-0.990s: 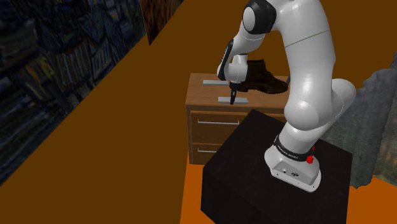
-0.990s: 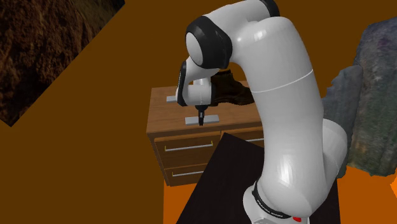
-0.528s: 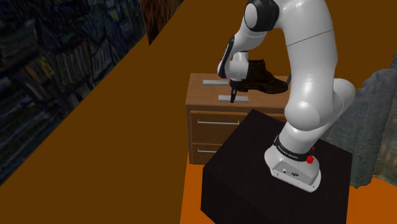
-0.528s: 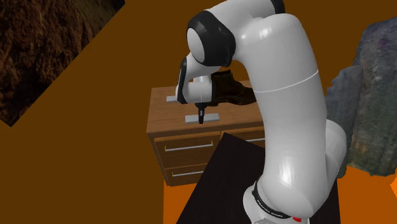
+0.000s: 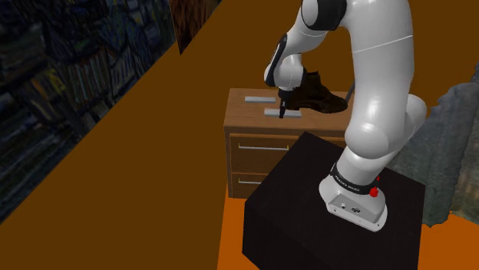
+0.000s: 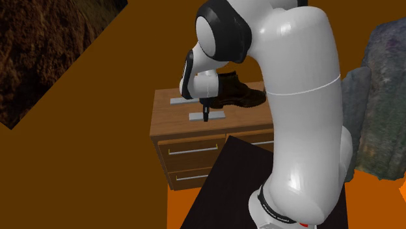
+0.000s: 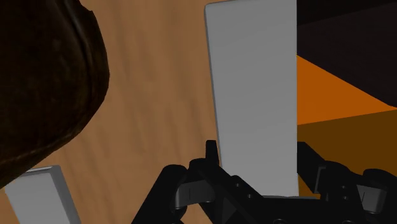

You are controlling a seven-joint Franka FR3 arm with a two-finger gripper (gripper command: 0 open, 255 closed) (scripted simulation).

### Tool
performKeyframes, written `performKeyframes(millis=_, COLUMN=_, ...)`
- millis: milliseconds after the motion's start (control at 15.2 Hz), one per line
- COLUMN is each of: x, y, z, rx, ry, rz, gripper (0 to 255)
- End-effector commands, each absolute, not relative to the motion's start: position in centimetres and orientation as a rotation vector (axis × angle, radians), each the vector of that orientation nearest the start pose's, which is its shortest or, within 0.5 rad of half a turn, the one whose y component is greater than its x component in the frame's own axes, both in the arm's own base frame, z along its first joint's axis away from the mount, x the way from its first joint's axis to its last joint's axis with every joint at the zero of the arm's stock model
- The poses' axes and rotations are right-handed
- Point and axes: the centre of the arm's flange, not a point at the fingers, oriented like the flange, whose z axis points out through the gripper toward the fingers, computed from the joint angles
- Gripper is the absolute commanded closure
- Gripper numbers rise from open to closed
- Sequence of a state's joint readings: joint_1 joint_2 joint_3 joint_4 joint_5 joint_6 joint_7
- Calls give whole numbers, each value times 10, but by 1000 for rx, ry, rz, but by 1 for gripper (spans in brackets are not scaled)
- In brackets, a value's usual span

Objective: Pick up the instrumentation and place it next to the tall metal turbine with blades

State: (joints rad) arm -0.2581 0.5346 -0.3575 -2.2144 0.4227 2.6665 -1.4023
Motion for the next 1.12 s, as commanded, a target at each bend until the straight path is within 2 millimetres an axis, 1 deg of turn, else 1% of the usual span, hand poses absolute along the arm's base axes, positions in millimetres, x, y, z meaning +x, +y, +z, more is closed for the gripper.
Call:
performKeyframes(millis=0, x=427, y=-328, z=156, rx=-3044, ry=-695, rz=9, gripper=255)
performKeyframes(millis=1056, x=427, y=-328, z=241, rx=-3044, ry=-695, rz=9, gripper=255)
